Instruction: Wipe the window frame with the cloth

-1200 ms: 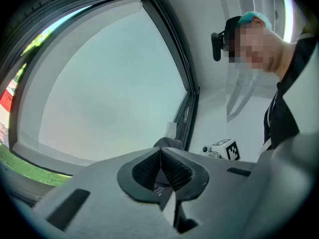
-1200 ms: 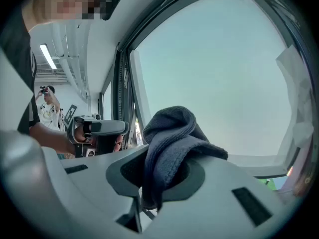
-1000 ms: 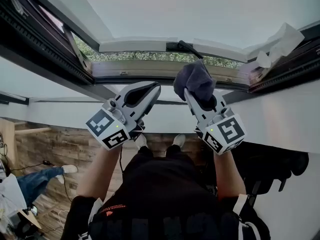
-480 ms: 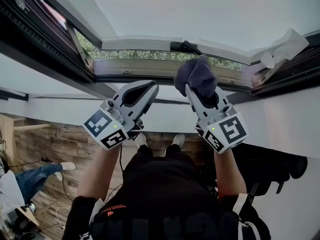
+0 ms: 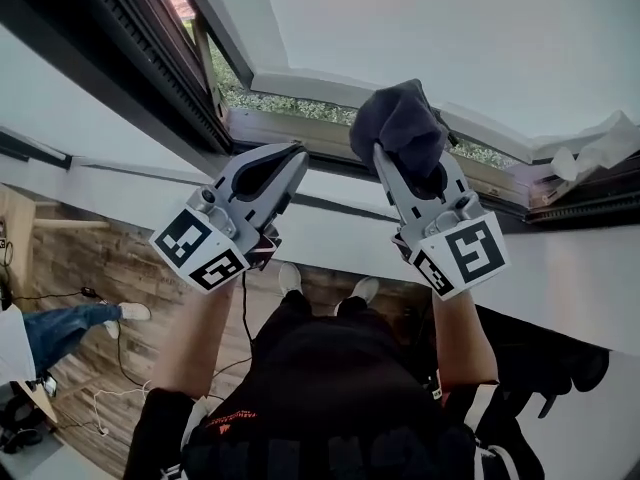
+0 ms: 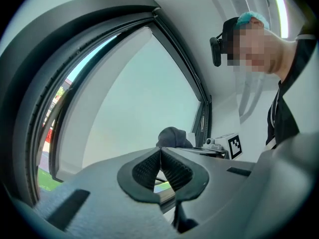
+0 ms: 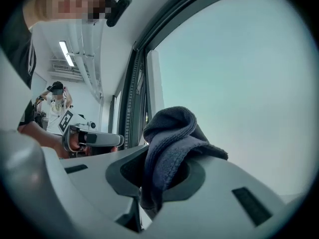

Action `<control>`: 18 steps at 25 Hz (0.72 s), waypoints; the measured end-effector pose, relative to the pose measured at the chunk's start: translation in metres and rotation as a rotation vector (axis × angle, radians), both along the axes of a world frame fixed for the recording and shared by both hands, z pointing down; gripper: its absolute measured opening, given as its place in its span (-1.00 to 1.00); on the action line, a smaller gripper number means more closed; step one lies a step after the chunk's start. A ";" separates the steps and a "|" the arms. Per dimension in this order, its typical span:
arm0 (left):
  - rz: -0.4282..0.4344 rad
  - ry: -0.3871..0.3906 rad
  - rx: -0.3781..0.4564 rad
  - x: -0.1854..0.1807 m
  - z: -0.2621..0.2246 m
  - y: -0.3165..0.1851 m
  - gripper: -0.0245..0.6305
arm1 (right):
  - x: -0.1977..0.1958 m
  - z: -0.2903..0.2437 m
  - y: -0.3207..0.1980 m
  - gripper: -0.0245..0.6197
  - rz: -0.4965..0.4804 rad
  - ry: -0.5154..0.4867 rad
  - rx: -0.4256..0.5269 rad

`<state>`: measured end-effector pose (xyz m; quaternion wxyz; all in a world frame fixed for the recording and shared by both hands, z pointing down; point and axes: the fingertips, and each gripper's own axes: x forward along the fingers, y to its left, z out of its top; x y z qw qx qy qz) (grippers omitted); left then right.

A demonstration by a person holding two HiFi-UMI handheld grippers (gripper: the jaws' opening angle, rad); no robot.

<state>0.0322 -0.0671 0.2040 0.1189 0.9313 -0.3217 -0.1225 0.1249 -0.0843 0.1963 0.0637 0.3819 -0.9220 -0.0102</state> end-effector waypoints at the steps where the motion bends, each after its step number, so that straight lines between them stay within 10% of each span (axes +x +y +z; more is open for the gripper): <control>1: -0.009 -0.001 0.005 -0.007 -0.002 -0.001 -0.86 | -0.009 -0.003 -0.003 -0.76 -0.010 0.002 0.007; 18: -0.142 -0.013 0.016 -0.115 0.001 -0.017 -0.86 | -0.139 -0.017 -0.048 -0.76 -0.144 0.019 0.058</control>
